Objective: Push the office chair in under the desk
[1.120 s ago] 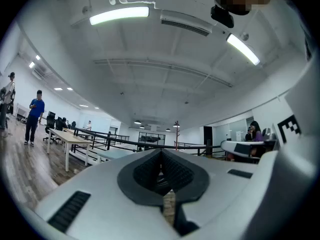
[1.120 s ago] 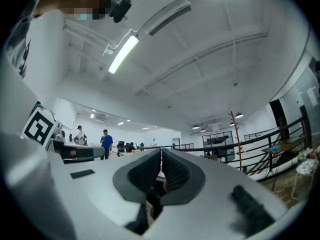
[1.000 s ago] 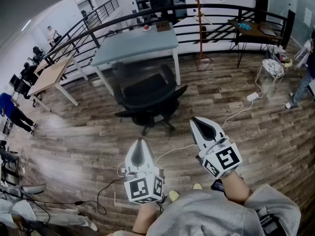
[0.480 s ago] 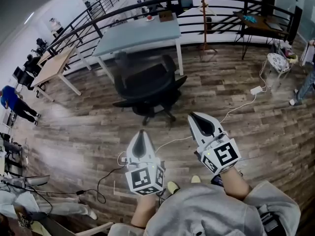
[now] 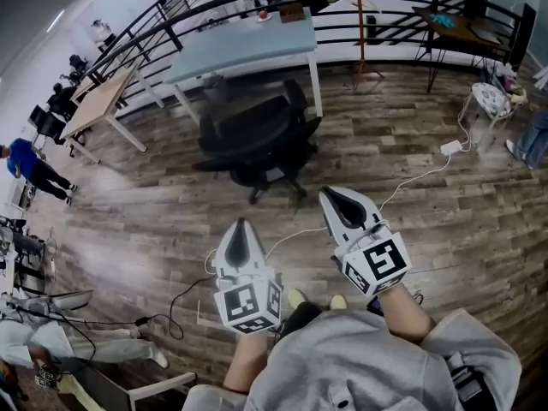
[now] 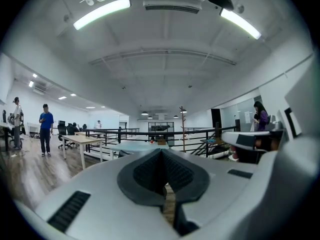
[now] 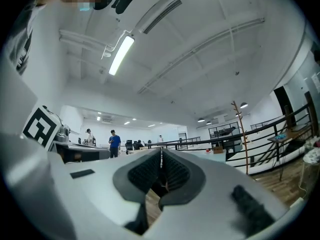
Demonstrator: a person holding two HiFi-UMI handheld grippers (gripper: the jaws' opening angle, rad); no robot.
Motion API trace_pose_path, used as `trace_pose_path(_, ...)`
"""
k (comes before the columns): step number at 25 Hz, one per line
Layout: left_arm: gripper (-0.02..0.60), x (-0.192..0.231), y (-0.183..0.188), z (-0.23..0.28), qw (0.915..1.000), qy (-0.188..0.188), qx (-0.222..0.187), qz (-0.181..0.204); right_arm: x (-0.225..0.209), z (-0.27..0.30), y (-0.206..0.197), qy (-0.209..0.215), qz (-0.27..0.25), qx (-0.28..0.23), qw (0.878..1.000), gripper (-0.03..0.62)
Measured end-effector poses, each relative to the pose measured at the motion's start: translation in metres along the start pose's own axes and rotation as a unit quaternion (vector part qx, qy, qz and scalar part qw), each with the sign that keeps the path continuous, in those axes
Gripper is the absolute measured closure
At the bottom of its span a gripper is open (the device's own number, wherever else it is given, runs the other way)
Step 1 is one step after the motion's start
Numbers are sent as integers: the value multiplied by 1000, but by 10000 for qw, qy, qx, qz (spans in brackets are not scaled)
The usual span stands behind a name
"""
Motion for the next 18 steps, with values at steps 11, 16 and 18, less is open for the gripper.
trace_pose_path(11, 566, 5, -6, 8, 9998, 95, -152, -73, 4, 9, -8, 137, -246, 107, 9995, 569)
trace_pose_path(16, 566, 13, -6, 21, 9997, 107, -165, -109, 3, 25, -10, 188, -339, 130, 9992, 568)
trace_pose_path(18, 566, 18, -5, 30, 9997, 113, -163, -131, 2, 34, -11, 196, -382, 158, 9990, 568)
Point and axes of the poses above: the fingertips, and each gripper's own axes: z forward along the fingers, x to its left, y out of its top, the point moved 5 cm from there along -z, backward along the fingers, and after that the axes turned 4 degrees about -z, right-handed, at the moved point
